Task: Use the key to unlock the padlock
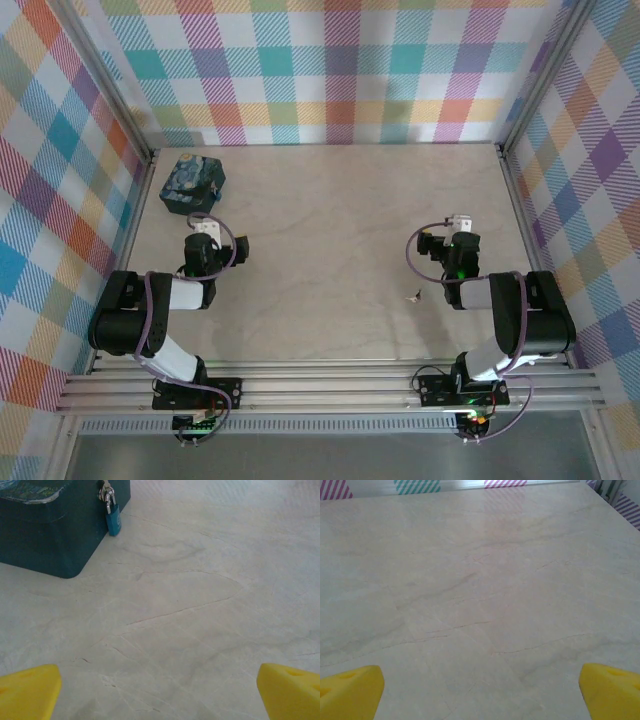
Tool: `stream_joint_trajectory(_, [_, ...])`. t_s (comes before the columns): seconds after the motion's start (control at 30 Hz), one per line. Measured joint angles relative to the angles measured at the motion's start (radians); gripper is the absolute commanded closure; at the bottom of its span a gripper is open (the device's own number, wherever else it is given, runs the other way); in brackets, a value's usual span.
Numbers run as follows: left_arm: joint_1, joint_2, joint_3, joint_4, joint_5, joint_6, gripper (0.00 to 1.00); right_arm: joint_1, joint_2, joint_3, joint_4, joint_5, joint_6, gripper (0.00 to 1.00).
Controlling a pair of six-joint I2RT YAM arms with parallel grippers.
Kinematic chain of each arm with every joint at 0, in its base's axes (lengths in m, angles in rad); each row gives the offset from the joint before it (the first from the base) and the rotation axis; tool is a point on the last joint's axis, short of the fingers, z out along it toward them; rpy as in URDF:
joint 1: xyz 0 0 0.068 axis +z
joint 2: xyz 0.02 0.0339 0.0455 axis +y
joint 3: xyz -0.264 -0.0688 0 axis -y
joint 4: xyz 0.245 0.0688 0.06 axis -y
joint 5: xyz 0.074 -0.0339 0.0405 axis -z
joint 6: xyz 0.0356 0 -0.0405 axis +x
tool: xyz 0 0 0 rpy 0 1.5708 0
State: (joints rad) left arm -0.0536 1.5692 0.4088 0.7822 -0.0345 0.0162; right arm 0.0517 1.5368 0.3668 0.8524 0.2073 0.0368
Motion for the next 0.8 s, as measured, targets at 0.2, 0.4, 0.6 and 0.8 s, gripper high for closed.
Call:
stream_joint_trajectory(0.2, [0.0, 0.0, 0.0, 0.0, 0.0, 0.0, 0.0, 0.0, 0.0, 0.0, 0.0, 0.0, 0.0, 0.0])
stream_joint_trajectory(0.4, [0.0, 0.0, 0.0, 0.0, 0.0, 0.0, 0.0, 0.0, 0.0, 0.0, 0.0, 0.0, 0.0, 0.0])
stream_joint_trajectory(0.6, [0.0, 0.0, 0.0, 0.0, 0.0, 0.0, 0.0, 0.0, 0.0, 0.0, 0.0, 0.0, 0.0, 0.0])
stream_joint_trajectory(0.8, [0.0, 0.0, 0.0, 0.0, 0.0, 0.0, 0.0, 0.0, 0.0, 0.0, 0.0, 0.0, 0.0, 0.0])
